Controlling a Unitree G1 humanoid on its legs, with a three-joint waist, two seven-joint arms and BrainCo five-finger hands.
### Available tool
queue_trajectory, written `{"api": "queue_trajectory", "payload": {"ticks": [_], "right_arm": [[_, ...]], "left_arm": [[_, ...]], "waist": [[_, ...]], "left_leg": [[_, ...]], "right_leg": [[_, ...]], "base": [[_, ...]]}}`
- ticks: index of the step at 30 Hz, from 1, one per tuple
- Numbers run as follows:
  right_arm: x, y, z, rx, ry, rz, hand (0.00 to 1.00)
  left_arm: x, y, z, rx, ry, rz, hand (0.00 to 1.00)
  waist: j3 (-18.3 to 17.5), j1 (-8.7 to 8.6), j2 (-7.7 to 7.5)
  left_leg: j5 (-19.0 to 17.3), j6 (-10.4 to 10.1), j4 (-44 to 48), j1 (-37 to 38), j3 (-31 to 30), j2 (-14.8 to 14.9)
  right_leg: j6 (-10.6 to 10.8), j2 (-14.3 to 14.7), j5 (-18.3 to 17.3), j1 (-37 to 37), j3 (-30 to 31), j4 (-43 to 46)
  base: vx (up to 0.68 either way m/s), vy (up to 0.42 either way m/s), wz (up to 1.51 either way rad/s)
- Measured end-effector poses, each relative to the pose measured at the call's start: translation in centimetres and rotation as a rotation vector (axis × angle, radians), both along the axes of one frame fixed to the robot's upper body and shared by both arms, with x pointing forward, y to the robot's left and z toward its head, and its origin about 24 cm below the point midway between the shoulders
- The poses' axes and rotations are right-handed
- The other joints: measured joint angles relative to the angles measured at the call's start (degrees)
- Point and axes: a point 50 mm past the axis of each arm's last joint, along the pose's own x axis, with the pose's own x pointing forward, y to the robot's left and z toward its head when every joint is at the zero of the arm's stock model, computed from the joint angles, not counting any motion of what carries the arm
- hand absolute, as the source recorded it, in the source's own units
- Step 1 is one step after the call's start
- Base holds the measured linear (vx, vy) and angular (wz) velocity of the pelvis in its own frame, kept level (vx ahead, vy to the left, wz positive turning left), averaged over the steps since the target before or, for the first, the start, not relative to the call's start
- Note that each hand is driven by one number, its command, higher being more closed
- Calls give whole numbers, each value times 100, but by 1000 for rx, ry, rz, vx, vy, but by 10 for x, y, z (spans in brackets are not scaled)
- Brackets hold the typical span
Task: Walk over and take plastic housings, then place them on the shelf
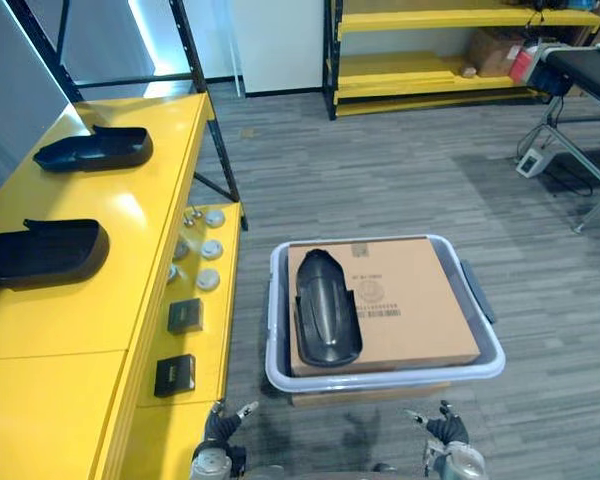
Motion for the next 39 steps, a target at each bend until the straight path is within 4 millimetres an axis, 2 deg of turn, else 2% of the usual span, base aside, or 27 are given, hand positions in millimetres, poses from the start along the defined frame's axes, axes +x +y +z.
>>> {"api": "queue_trajectory", "payload": {"ticks": [1,5,7,8,9,10,12,13,15,20,23,28,33,35,37,39], "right_arm": [[0,-9,5,-25,-19,-31,0],[18,-38,38,-120,-181,-143,0],[29,-57,73,-229,-316,-202,0],[33,-60,84,-260,-357,-205,0],[41,-64,104,-316,-436,-197,0],[49,-65,122,-363,-505,-175,0],[58,-59,140,-401,-587,-137,0],[67,-50,152,-413,-642,-90,0],[82,-30,161,-403,-700,8,0],[105,14,161,-387,-713,305,0],[116,26,155,-402,-678,418,0],[139,41,128,-430,-508,547,0],[152,52,113,-454,-399,596,0],[159,55,115,-480,-389,592,0],[169,58,117,-506,-369,563,0],[178,63,120,-511,-371,539,0]], "left_arm": [[-1,-2,0,-6,-1,7,0],[-4,9,3,22,-10,26,0],[-5,11,4,28,-13,30,0],[-5,11,4,28,-12,30,0],[-5,10,5,25,-17,31,0],[-4,7,5,19,-22,31,0],[-4,5,5,13,-22,30,0],[-4,0,4,0,-21,27,0],[-2,-5,4,-18,-25,5,0],[2,-5,5,-15,-34,-34,0],[5,-3,6,-8,-46,-40,0],[19,-2,11,2,-87,-57,0],[29,-3,15,4,-123,-63,0],[33,-3,17,6,-137,-65,0],[39,-4,19,9,-157,-63,0],[41,-6,21,13,-168,-51,0]], "waist": [[-51,-20,87],[-91,16,-85],[-106,14,-127],[-106,16,-127],[-102,12,-135],[-103,12,-139],[-102,11,-142],[-102,8,-143],[-94,-6,-125],[-53,13,-138],[43,15,-116],[456,75,-17],[664,226,64],[775,245,78],[870,341,92],[954,346,100]], "left_leg": [[178,-29,-262,72,-48,94],[164,8,-366,133,-12,-31],[165,10,-359,161,-15,-30],[166,10,-359,160,-17,-31],[166,10,-359,156,-25,-32],[166,10,-359,149,-43,-29],[166,11,-362,126,-68,-28],[166,11,-362,85,-107,-25],[196,61,-415,37,-204,23],[297,94,-535,-67,-507,71],[430,130,-618,-254,-683,31],[845,129,-832,-662,-1046,-40],[1066,117,-952,-907,-1277,-50],[1111,106,-958,-961,-1289,-48],[1144,110,-954,-1104,-1288,-37],[1151,114,-928,-1174,-1285,-32]], "right_leg": [[36,96,3,-15,-47,7],[69,-16,-18,-49,7,56],[88,-22,-31,-47,-9,127],[105,-24,-43,-49,-16,140],[160,-35,-84,-61,-50,181],[167,-33,-124,-62,-116,199],[210,-32,-198,-72,-137,199],[210,-21,-252,-112,-139,199],[223,52,-268,-157,-167,185],[220,158,-268,-156,-348,76],[201,145,-246,-292,-502,58],[167,147,-48,-576,-811,-40],[130,154,40,-758,-1020,-54],[129,151,51,-795,-1061,-48],[123,150,55,-956,-1059,3],[120,141,55,-1025,-1069,40]], "base": [[68,75,-9],[52,63,-3],[0,0,0],[1,-23,5],[-9,-41,7],[-15,-51,8],[-30,-74,5],[-51,-100,2],[-55,-86,6],[-80,-66,22],[-147,-34,30],[-137,-18,33],[-93,-10,23],[-57,8,12],[-50,14,3],[-19,10,4]]}}
